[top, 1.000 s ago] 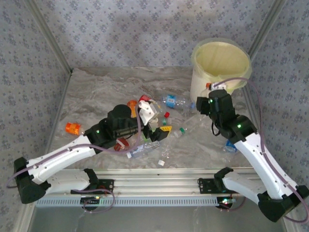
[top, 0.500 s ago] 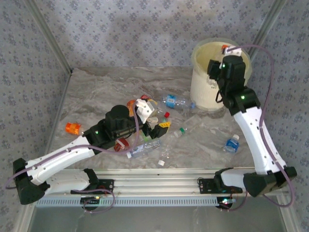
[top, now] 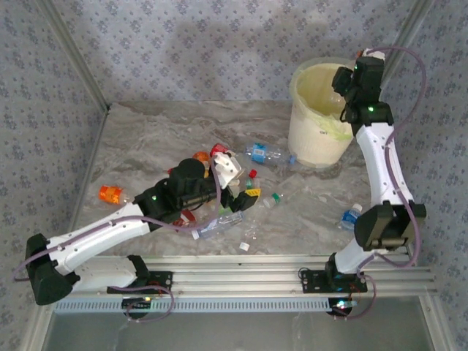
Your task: Put the plastic bottles in the bin
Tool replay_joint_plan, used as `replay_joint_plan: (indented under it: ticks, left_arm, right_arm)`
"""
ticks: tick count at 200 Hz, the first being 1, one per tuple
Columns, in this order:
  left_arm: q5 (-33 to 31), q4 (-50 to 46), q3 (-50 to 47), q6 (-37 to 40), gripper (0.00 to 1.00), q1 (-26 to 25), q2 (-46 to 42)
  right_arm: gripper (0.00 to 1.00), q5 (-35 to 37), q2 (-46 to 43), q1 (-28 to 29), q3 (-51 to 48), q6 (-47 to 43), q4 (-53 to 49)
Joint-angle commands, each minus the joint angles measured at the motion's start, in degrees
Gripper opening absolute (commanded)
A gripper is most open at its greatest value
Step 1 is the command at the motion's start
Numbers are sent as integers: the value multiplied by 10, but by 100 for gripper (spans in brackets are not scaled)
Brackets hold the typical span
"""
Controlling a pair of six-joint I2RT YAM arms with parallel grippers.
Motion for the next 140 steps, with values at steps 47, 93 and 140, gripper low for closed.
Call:
replay_joint_plan:
  ticks: [47,93,140]
  left_arm:
    - [19,-37,44,24,100,-4,17]
    - [21,-55,57,26,100,-6,28]
    - [21,-63,60,38,100,-11,31]
  right_arm:
    - [53,-51,111,-8,100,8,-73]
    - [53,-120,169,-14,140,6,-161]
    - [53,-139,220,-17,183,2,-237]
